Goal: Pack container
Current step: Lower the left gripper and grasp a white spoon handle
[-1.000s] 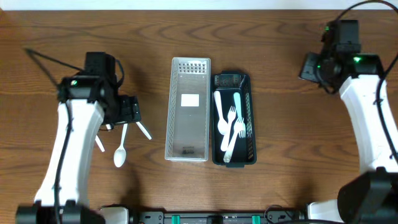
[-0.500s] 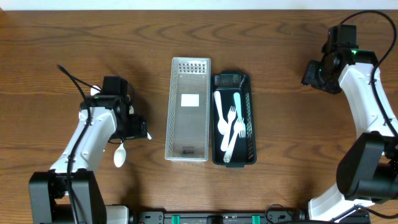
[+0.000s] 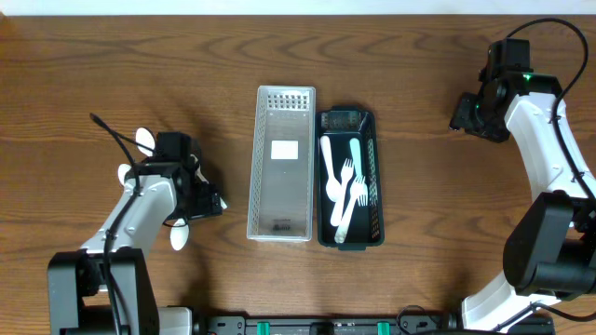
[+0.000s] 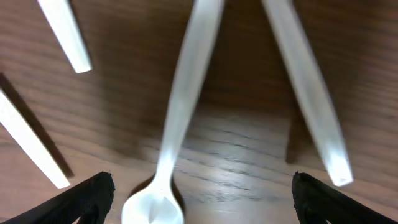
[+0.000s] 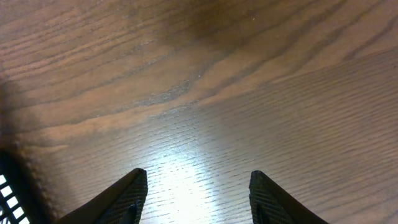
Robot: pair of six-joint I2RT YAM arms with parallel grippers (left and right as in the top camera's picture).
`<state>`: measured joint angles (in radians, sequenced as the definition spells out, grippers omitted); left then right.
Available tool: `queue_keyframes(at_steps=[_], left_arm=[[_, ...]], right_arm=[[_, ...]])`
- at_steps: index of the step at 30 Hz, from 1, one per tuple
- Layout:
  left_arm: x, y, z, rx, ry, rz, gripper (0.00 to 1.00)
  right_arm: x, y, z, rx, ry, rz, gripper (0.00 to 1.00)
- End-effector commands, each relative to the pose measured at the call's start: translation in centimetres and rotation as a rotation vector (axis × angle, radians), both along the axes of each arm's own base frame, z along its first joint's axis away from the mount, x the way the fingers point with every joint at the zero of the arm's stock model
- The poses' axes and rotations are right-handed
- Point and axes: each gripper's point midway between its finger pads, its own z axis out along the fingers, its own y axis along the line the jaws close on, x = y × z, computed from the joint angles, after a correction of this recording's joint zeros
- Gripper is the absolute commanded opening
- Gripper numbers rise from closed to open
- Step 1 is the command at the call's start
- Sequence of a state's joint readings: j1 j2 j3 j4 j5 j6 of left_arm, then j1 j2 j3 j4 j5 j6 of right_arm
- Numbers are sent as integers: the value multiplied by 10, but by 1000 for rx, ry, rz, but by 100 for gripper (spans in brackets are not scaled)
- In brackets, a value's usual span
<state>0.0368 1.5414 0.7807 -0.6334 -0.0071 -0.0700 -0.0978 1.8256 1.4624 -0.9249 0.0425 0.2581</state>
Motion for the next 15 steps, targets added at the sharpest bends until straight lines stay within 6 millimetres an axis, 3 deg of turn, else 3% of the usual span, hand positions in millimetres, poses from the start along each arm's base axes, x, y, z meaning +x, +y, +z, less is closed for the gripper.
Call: queue_keyframes(at_steps=[1,15], left_arm=[[-7,8,-7,3,21,14,94],[-9,9,-21,0,51,7,94]], right_arm=[[-3,-2,-3,-1,13,7,56],[-7,-1,-5,2,31,7,56]])
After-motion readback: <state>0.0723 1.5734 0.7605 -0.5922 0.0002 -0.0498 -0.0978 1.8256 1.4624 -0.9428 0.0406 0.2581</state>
